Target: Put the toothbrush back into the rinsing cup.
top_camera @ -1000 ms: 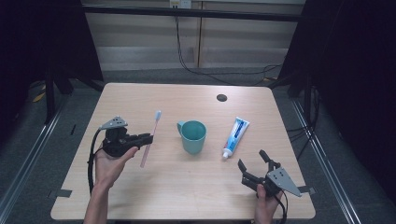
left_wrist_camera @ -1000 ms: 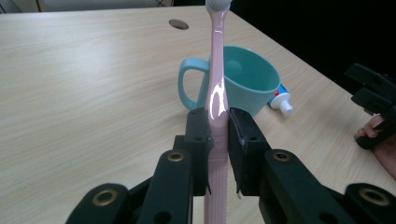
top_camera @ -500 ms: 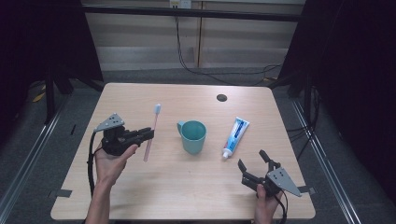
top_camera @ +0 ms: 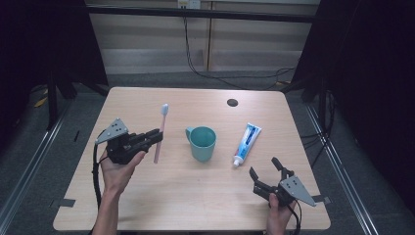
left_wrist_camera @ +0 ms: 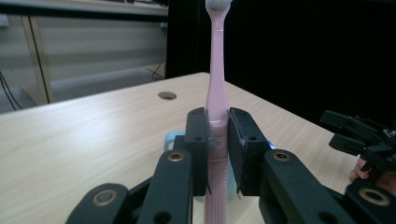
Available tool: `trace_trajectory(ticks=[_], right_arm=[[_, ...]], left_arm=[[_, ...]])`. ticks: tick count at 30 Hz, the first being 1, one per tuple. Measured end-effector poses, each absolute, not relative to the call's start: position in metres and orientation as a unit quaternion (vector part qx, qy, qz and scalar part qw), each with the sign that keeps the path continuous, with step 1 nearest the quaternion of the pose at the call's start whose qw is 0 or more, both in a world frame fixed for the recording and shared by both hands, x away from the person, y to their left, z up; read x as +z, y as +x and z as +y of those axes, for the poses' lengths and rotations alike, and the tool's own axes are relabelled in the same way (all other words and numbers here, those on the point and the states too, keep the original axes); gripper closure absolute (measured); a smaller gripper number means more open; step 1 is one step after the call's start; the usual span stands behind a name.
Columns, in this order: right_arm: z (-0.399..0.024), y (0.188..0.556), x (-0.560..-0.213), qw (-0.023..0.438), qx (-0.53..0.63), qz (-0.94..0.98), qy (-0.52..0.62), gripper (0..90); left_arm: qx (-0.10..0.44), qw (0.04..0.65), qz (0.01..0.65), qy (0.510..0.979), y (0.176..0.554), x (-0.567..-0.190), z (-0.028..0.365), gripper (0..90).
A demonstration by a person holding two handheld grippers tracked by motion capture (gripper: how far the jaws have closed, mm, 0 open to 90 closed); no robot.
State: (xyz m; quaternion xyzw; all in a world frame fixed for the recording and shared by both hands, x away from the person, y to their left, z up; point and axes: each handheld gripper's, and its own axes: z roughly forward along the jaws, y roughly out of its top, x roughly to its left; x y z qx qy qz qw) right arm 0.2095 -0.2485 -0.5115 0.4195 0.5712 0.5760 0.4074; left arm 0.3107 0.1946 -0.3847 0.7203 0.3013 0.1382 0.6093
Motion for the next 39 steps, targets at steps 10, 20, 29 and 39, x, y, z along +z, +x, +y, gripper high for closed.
trace_trajectory(ticks=[10, 20, 29, 39], right_arm=[[-0.248, 0.209, -0.512, 0.407, 0.576, 0.571, 0.420, 12.8], [-0.249, 0.209, -0.512, 0.407, 0.576, 0.571, 0.419, 12.8], [-0.249, 0.209, -0.512, 0.407, 0.576, 0.571, 0.419, 12.8], [-0.248, 0.209, -0.512, 0.407, 0.576, 0.571, 0.420, 12.8]], left_arm=[[0.159, 0.621, 0.297, 0.708, 0.312, -0.374, 0.194, 78.8], [0.161, 0.629, 0.289, 0.704, 0.316, -0.368, 0.190, 78.8], [0.154, 0.639, 0.284, 0.698, 0.320, -0.366, 0.182, 78.8], [0.162, 0.634, 0.273, 0.705, 0.323, -0.358, 0.178, 78.7]])
